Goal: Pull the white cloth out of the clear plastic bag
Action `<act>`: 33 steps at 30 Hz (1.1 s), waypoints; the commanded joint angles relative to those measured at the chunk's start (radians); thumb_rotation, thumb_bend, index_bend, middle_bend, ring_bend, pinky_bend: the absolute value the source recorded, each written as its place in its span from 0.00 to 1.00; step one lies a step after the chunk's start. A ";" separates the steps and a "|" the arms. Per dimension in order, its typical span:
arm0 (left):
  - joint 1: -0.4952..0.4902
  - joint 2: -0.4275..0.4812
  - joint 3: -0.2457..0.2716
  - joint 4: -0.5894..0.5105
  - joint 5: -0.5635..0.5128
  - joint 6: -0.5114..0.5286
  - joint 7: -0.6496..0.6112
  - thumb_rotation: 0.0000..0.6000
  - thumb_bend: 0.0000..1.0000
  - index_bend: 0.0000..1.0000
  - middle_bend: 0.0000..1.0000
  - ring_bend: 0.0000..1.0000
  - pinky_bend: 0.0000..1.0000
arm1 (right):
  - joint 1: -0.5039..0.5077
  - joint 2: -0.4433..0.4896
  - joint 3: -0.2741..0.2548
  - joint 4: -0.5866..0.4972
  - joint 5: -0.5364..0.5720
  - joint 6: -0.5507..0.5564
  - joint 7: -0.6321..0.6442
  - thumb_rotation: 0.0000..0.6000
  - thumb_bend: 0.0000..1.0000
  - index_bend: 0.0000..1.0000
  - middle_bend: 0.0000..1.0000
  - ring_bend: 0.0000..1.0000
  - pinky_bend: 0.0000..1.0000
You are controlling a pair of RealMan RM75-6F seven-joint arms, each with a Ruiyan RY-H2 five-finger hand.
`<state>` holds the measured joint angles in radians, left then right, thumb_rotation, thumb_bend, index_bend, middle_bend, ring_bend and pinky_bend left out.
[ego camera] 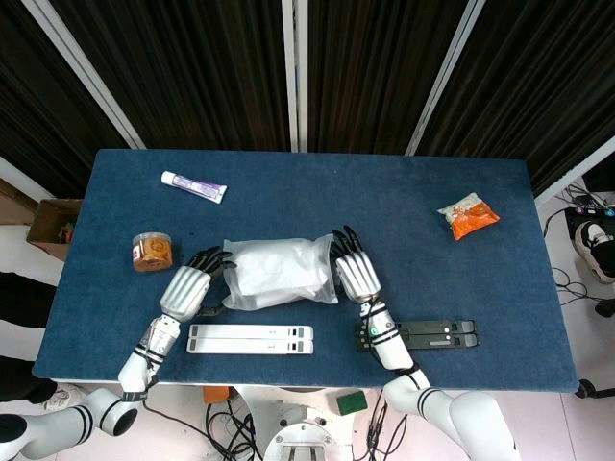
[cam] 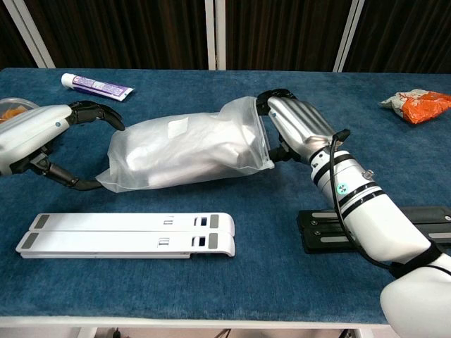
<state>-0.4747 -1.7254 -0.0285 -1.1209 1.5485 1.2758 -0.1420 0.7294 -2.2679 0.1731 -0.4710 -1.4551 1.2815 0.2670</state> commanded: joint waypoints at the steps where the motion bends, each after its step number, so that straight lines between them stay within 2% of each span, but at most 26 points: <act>1: 0.005 0.000 0.007 -0.003 0.005 0.002 -0.008 1.00 0.13 0.28 0.17 0.09 0.16 | -0.009 -0.001 0.018 0.035 0.021 0.011 0.027 1.00 0.78 0.81 0.36 0.10 0.06; 8: 0.007 -0.051 0.030 0.062 0.048 0.031 -0.034 1.00 0.13 0.30 0.17 0.09 0.16 | -0.026 -0.001 0.048 0.095 0.054 -0.006 0.074 1.00 0.78 0.81 0.36 0.10 0.06; 12: -0.005 -0.113 0.037 0.156 0.101 0.082 -0.061 1.00 0.13 0.34 0.18 0.09 0.16 | -0.029 -0.001 0.055 0.103 0.062 -0.018 0.086 1.00 0.78 0.81 0.35 0.10 0.06; 21: -0.073 -0.258 -0.013 0.376 0.123 0.129 -0.140 1.00 0.13 0.37 0.19 0.09 0.18 | -0.027 -0.001 0.059 0.099 0.066 -0.024 0.080 1.00 0.78 0.81 0.35 0.10 0.06; 27: -0.112 -0.303 -0.027 0.453 0.116 0.115 -0.160 1.00 0.14 0.38 0.19 0.09 0.18 | -0.026 -0.001 0.060 0.097 0.069 -0.030 0.076 1.00 0.78 0.81 0.35 0.10 0.06; 33: -0.138 -0.326 -0.004 0.538 0.138 0.112 -0.086 1.00 0.16 0.40 0.19 0.09 0.17 | -0.024 -0.001 0.063 0.098 0.072 -0.037 0.078 1.00 0.78 0.81 0.35 0.10 0.06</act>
<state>-0.6018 -2.0416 -0.0428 -0.6110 1.6766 1.3893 -0.2557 0.7053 -2.2690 0.2361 -0.3734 -1.3827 1.2439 0.3456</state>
